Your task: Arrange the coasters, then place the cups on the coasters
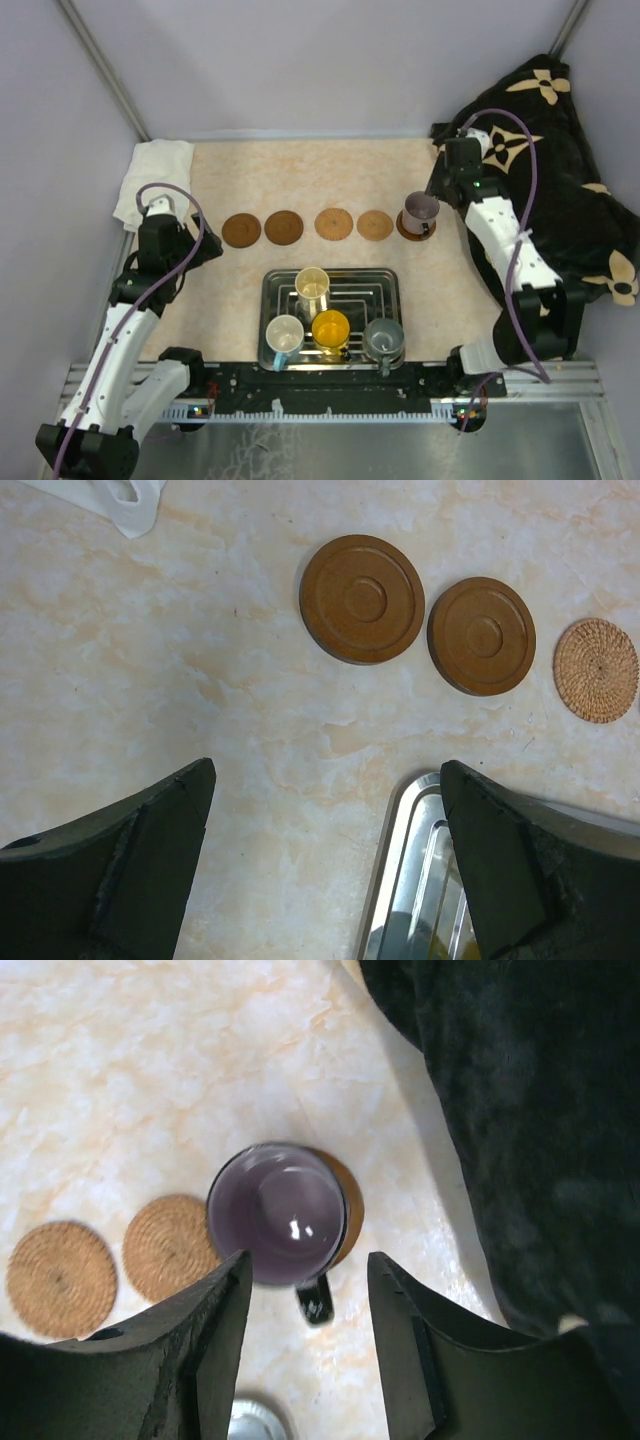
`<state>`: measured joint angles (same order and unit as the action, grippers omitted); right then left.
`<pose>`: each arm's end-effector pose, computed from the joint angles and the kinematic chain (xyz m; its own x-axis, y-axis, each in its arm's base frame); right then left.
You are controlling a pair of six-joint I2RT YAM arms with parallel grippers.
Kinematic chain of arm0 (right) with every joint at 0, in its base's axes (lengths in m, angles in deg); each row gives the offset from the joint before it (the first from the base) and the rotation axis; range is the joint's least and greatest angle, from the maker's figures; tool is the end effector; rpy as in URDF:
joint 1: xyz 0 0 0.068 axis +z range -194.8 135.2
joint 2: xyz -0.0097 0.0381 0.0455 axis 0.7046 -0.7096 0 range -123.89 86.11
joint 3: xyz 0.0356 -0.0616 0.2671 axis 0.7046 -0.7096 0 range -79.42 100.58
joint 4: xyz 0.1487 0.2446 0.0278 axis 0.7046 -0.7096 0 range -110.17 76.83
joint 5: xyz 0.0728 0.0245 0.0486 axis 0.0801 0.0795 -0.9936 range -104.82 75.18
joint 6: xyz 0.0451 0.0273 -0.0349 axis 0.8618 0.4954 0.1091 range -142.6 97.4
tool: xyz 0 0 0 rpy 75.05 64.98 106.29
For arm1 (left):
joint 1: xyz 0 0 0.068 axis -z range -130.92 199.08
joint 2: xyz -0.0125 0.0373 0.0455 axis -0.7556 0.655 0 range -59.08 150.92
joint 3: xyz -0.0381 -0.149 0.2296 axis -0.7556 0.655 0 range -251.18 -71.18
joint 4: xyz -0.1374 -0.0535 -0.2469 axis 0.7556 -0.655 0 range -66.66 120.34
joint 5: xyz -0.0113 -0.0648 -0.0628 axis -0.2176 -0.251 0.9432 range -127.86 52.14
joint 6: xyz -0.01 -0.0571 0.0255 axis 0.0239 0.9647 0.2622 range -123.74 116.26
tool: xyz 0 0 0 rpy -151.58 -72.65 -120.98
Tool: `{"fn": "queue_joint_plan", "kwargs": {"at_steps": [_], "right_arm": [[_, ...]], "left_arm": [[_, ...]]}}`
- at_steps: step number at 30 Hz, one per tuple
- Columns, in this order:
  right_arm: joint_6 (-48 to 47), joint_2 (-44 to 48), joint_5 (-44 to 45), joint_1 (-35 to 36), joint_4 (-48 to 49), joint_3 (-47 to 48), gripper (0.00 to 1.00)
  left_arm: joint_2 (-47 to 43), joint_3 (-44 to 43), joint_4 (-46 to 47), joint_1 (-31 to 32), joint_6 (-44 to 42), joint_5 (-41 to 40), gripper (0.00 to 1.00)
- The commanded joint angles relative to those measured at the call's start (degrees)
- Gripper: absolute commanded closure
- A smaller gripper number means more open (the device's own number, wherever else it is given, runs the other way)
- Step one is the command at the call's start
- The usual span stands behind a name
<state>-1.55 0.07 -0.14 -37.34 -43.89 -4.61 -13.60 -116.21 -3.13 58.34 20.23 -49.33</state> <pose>0.3692 0.0359 0.3055 -0.5965 0.2725 -0.7549 0.2953 0.9491 0.1092 0.2053 -0.0237 0.2943 -0.5012 -0.3217 -0.8033 -0.2285 0.9446 -0.2357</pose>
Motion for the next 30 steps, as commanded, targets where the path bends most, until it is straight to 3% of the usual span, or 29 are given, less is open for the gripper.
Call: {"fn": "queue_joint_plan", "kwargs": {"at_steps": [1, 10, 15, 21, 30], "right_arm": [[0.2, 11.5, 3.6, 5.5, -1.5, -5.0, 0.49], [8.6, 29.1, 5.1, 16.8, -12.8, -18.8, 0.48], [17.4, 34.5, 6.4, 27.1, -20.2, -24.5, 0.49], [29.6, 37.1, 8.7, 40.1, -26.9, -29.9, 0.48], [35.1, 36.1, 6.9, 48.4, -26.2, -34.1, 0.49]], "left_arm": [[-0.4, 0.1, 0.1, -0.2, -0.5, 1.2, 0.00], [0.4, 0.4, 1.9, -0.2, -2.6, 4.5, 0.00], [0.9, 0.7, 3.1, -0.2, -2.1, 8.4, 0.00], [1.0, 1.6, 4.0, -0.1, -1.3, 11.1, 0.00], [0.8, 0.7, 3.1, -0.1, -1.8, 10.6, 0.00]]}}
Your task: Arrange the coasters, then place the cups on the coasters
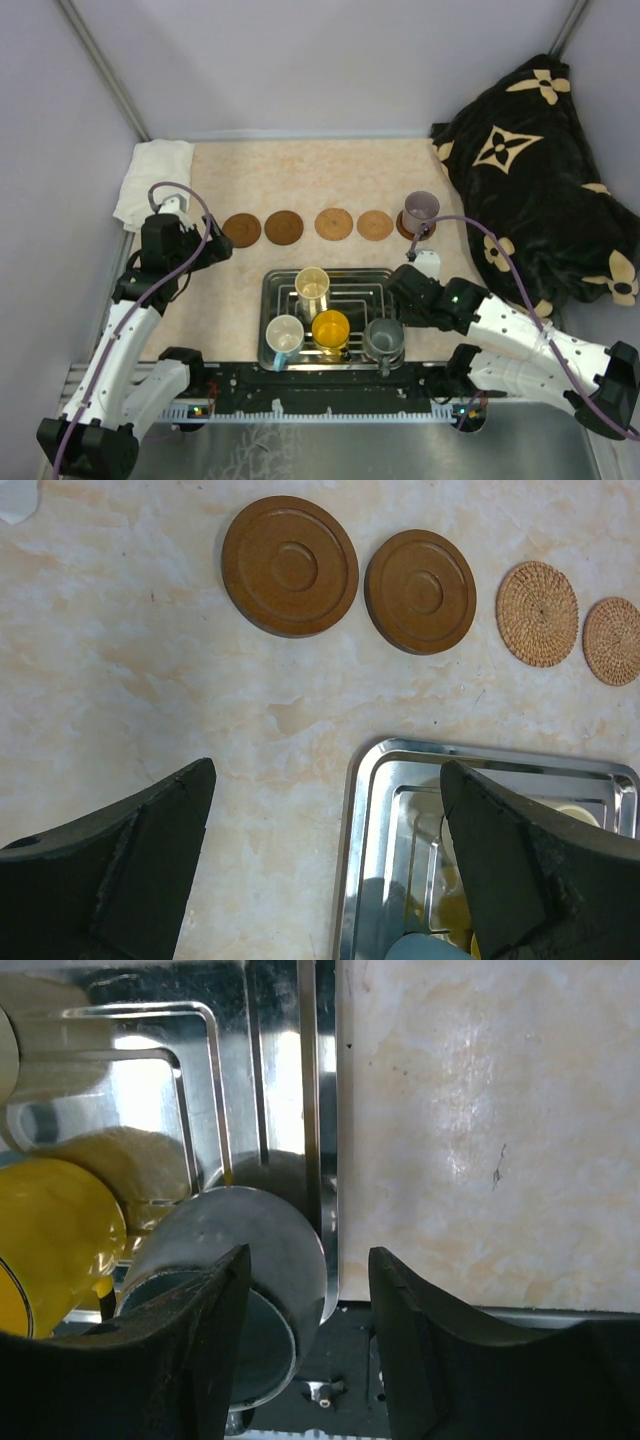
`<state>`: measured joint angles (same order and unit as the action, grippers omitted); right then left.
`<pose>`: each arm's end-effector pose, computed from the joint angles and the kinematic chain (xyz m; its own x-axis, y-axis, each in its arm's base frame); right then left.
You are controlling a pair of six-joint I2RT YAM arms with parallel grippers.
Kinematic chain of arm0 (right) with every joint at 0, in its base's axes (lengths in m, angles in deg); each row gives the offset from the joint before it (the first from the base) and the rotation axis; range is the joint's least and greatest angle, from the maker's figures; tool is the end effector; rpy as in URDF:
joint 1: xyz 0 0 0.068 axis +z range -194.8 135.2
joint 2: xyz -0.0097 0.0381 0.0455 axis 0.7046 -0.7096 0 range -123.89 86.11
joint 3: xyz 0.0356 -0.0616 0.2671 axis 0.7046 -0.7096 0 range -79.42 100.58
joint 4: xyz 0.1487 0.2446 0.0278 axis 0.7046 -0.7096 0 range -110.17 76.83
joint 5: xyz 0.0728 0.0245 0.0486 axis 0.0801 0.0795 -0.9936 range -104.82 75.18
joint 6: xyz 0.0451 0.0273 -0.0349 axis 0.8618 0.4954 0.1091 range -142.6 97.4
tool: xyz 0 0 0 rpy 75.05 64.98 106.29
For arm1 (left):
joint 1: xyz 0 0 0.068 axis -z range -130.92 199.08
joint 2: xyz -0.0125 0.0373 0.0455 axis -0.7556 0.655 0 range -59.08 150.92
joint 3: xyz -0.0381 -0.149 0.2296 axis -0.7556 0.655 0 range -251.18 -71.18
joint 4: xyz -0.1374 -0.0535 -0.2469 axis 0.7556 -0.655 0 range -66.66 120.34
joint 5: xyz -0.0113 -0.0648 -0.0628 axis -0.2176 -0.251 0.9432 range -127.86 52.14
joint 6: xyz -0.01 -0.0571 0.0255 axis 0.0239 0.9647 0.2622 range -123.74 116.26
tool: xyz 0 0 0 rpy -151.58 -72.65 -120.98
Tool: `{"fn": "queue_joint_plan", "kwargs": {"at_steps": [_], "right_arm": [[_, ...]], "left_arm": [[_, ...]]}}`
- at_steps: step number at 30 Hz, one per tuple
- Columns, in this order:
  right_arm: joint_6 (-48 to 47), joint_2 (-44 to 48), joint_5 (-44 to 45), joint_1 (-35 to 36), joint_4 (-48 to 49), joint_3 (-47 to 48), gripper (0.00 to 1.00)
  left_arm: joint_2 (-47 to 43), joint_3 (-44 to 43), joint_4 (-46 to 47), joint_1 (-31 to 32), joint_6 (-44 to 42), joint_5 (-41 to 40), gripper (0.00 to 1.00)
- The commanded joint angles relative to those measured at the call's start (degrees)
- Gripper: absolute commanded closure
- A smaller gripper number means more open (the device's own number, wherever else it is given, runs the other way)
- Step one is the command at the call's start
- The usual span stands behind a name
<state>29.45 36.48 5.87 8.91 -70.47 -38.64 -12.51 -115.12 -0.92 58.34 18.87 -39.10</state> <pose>0.1166 0.1298 0.2256 -0.8609 0.0742 -0.5034 0.0153 0.9926 0.1202 0.2103 -0.0333 0.2869 -0.5631 -0.2976 -0.7709 -0.0794 0.9481 -0.3080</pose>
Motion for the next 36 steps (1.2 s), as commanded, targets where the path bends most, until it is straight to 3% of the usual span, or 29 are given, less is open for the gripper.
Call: {"fn": "queue_joint_plan", "kwargs": {"at_steps": [1, 10, 19, 27, 36], "right_arm": [[4.5, -0.6, 1.1, 3.0, 0.2, 0.0, 0.49], [8.4, -0.6, 2.9, 6.7, -1.2, 0.1, 0.49], [8.4, 0.7, 11.3, 7.0, -9.3, 8.0, 0.50], [6.7, 2.4, 3.8, 8.1, -4.4, 3.8, 0.52], [6.6, 0.7, 3.9, 13.6, -0.8, 3.0, 0.48]], "left_arm": [[-0.4, -0.2, 0.8, -0.1, -0.3, 0.4, 0.00], [-0.8, 0.5, 0.5, -0.1, -0.1, -0.1, 0.00], [-0.6, 0.7, 0.7, -0.1, 0.2, 0.1, 0.00], [-0.5, 0.7, 0.9, -0.1, -0.2, -0.7, 0.00], [0.5, 0.7, 0.7, -0.1, 0.5, -0.5, 0.00]]}}
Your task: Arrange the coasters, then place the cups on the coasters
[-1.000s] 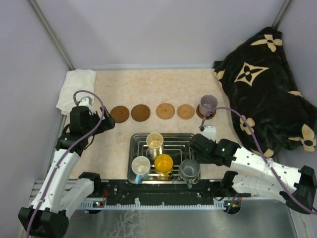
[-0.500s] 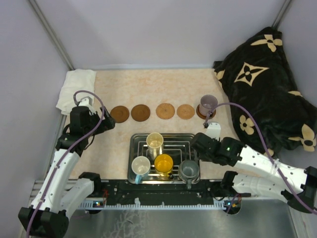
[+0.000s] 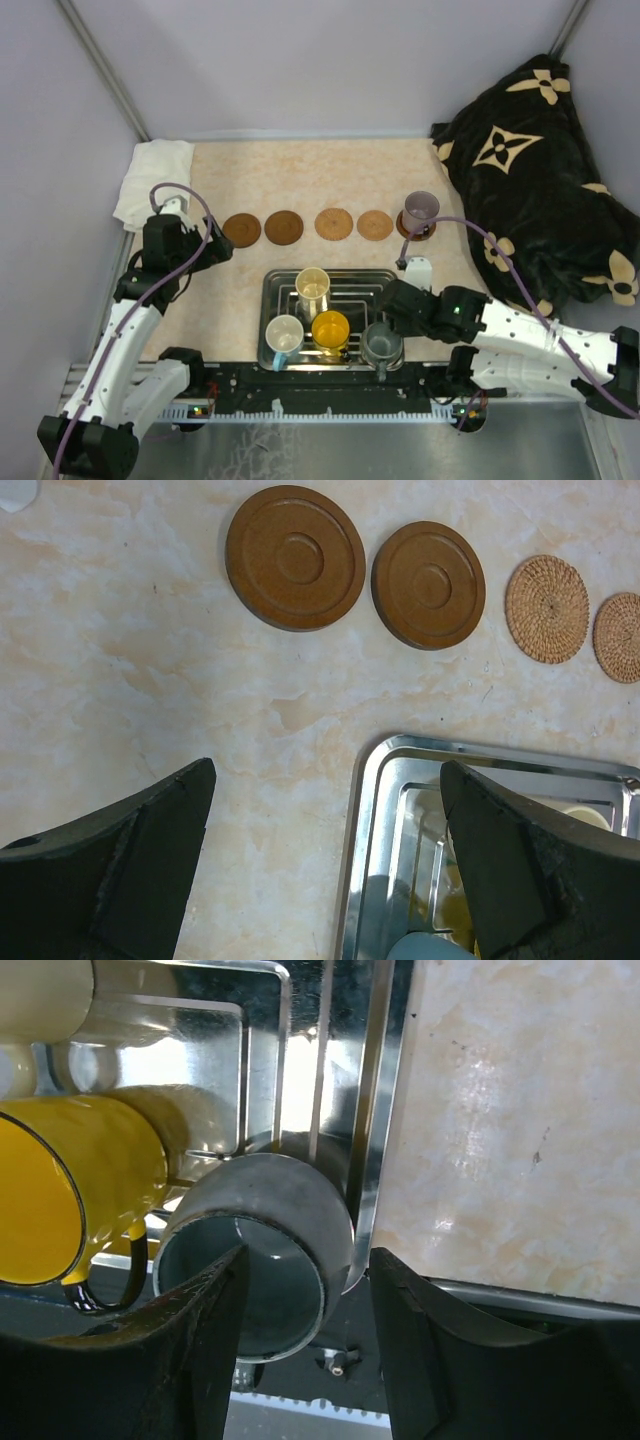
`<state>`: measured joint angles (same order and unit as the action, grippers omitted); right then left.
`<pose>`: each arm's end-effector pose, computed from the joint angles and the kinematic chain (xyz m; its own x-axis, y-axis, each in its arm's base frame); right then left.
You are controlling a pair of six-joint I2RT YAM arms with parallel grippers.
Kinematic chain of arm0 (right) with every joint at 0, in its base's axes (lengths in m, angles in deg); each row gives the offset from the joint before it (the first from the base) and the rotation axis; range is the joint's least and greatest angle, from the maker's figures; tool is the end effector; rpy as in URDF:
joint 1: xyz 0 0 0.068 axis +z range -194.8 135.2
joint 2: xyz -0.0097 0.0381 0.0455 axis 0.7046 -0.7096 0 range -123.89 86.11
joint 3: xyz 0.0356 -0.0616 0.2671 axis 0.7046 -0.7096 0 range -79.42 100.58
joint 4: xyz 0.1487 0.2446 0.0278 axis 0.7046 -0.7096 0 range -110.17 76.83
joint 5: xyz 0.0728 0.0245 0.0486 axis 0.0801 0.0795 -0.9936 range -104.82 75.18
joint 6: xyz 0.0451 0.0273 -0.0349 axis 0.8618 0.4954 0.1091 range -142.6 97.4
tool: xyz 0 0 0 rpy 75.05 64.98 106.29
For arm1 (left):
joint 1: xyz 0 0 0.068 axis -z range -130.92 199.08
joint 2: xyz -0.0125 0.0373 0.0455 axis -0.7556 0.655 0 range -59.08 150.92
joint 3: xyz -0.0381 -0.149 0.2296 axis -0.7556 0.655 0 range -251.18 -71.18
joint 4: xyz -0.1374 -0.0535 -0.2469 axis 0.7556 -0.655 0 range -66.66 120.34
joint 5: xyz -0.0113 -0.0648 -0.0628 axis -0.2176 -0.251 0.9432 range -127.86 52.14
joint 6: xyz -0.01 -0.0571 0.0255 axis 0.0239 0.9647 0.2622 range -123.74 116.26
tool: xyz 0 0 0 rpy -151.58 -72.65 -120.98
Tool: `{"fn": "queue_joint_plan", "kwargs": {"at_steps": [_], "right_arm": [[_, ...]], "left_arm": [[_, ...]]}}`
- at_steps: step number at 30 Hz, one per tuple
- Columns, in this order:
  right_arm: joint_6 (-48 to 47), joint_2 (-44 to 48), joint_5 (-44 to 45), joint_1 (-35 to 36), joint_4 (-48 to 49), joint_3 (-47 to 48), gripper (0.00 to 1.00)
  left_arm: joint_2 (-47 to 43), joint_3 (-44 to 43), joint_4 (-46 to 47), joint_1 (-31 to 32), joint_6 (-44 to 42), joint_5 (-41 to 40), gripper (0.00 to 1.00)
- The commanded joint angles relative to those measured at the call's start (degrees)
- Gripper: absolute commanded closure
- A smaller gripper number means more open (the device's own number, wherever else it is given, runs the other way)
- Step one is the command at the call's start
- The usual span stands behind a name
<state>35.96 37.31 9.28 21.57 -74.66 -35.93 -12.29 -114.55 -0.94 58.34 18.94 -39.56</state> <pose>0.0853 0.1454 0.2407 -0.8507 -0.0011 -0.5256 -0.0881 0.9862 0.1405 0.2108 -0.0330 0.2824 -0.5712 -0.2974 -0.7651 -0.0905 0.9492 -0.3014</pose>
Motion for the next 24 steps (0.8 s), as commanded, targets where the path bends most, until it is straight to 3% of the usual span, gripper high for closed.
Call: {"fn": "queue_joint_plan", "kwargs": {"at_steps": [1, 15, 18, 24], "right_arm": [[0.0, -0.2, 0.3, 1.0, 3.7, 0.1, 0.47], [2.1, -2.3, -4.9, 1.7, 4.2, -6.0, 0.52], [2.2, -4.0, -5.3, 1.7, 5.4, -7.2, 0.60], [2.0, -6.9, -5.3, 1.7, 7.8, -8.4, 0.87]], "left_arm": [[0.3, 0.2, 0.7, -0.1, 0.5, -0.1, 0.00], [0.6, 0.2, 1.1, -0.1, 0.6, -0.4, 0.00], [0.5, 0.3, 1.1, -0.1, 0.7, -0.4, 0.00], [0.3, 0.6, 1.0, -0.1, 0.5, -0.6, 0.00]]}}
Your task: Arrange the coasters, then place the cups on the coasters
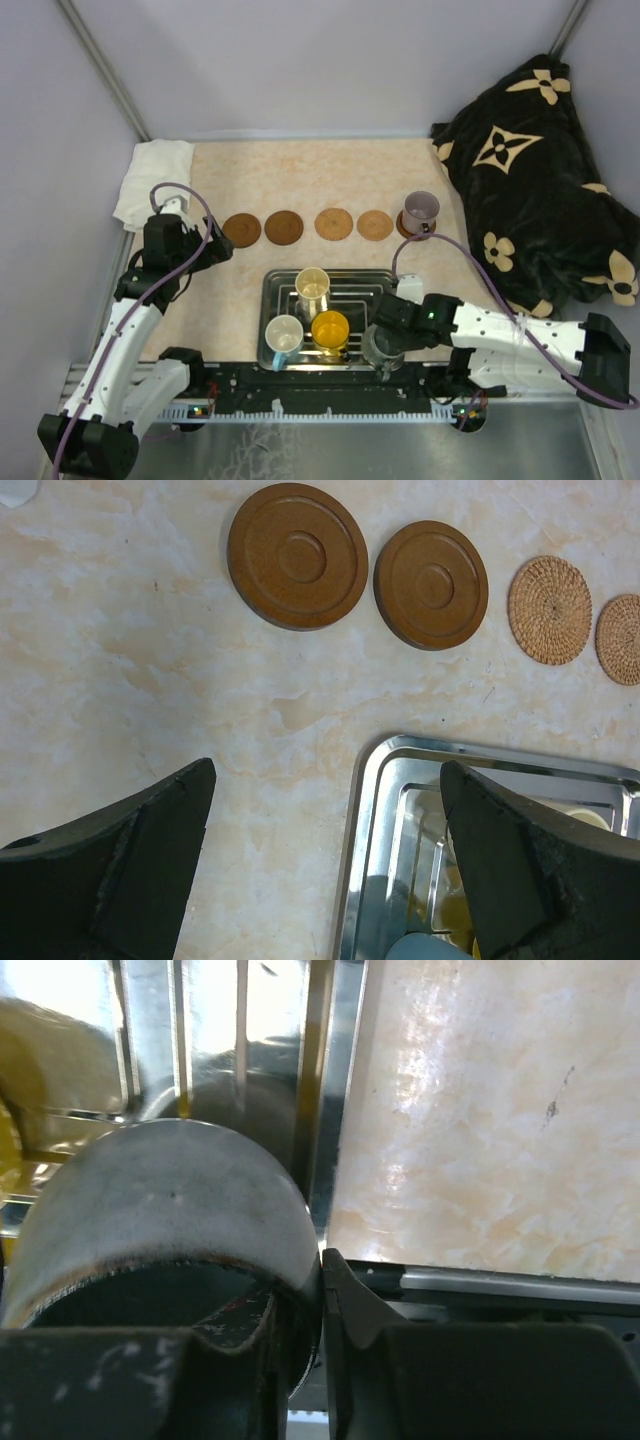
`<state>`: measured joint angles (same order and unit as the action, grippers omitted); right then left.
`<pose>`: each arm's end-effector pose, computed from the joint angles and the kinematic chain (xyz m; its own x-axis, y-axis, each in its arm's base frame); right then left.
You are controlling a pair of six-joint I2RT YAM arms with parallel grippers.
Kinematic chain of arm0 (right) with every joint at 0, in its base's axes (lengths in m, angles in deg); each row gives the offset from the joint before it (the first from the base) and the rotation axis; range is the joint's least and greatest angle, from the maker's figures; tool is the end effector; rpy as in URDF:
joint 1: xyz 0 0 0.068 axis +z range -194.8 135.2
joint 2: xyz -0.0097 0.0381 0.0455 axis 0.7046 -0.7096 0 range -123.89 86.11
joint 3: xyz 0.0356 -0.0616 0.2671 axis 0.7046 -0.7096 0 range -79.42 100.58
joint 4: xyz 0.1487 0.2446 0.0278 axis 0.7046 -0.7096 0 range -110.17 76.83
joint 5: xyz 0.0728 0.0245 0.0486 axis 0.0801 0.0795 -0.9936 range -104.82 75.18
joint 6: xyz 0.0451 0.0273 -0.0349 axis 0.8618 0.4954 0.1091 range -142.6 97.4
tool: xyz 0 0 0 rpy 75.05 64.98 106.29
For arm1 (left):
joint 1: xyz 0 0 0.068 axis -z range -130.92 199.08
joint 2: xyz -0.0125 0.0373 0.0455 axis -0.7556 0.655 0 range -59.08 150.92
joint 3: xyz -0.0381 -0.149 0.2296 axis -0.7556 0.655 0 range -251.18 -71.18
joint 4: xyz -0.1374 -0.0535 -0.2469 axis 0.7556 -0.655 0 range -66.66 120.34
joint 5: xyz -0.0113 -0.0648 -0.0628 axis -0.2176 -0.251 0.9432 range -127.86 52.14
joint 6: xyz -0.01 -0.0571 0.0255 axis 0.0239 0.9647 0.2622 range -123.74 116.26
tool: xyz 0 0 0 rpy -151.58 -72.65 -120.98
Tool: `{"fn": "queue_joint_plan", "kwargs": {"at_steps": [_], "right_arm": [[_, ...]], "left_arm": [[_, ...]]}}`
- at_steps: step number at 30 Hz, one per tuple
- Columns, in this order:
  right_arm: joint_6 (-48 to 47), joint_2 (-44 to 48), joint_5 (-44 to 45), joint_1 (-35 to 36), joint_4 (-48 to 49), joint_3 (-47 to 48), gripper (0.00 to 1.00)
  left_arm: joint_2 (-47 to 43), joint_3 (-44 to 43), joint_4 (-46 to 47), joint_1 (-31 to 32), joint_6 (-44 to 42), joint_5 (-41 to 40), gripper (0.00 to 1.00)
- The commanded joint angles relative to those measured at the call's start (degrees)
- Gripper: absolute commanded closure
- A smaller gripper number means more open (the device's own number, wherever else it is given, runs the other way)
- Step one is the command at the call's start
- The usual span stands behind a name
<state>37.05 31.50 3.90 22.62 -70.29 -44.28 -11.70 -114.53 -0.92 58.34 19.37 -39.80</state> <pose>0.0797 0.1509 0.1807 -0.9188 -0.0805 -0.3865 -0.1049 0.9936 0.0425 0.2125 -0.0330 0.2803 -0.5769 -0.3034 -0.7584 -0.1010 0.9478 -0.3023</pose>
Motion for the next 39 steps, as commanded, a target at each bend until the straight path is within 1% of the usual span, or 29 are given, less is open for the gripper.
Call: {"fn": "queue_joint_plan", "kwargs": {"at_steps": [1, 4, 9, 12, 17, 20, 23, 25, 27, 33, 36, 39], "right_arm": [[1.0, -1.3, 0.2, 0.6, 3.4, 0.0, 0.90], [1.5, -1.6, 0.9, 0.6, 3.0, 0.2, 1.00], [2.4, -2.1, 3.7, 0.6, 1.1, 2.6, 1.00], [2.2, -3.0, 7.3, 0.7, -0.5, 5.8, 1.00], [-0.8, -6.4, 13.9, 0.6, -3.0, 13.1, 1.00], [-4.3, -9.0, 17.4, 0.7, -3.2, 17.7, 1.00], [-10.1, -12.4, 21.0, -0.1, -3.2, 22.6, 1.00], [-15.2, -14.9, 20.7, -2.0, -2.8, 26.2, 1.00], [-21.0, -16.1, 19.7, -5.2, -1.5, 29.1, 1.00], [-38.8, -17.6, 16.1, -18.3, 5.1, 36.8, 1.00], [-46.3, -20.4, 13.0, -23.5, 8.1, 41.8, 1.00], [-52.5, -24.8, 11.2, -26.8, 10.2, 46.2, 1.00]], "left_arm": [[-0.2, 0.6, 1.0, -0.1, 0.0, -0.4, 0.00], [-0.2, 0.7, 0.9, -0.1, 0.0, -0.5, 0.00], [0.1, 0.9, 1.2, -0.1, 0.3, 0.0, 0.00], [0.3, 0.9, 1.4, -0.1, 0.5, 0.4, 0.00], [0.4, 0.8, 1.7, -0.1, 0.4, 0.5, 0.00], [0.6, 0.6, 2.0, -0.1, 0.3, 0.5, 0.00], [0.9, 0.4, 2.2, -0.1, 0.0, 0.5, 0.00], [0.9, 0.4, 2.2, -0.1, -0.1, 0.4, 0.00], [0.8, 0.3, 2.2, -0.1, -0.3, 0.1, 0.00], [0.8, 0.6, 3.2, -0.1, 0.1, 0.3, 0.00], [1.1, 0.8, 3.9, -0.1, 0.4, 0.4, 0.00], [1.5, 1.0, 4.6, -0.1, 0.7, 0.8, 0.00]]}}
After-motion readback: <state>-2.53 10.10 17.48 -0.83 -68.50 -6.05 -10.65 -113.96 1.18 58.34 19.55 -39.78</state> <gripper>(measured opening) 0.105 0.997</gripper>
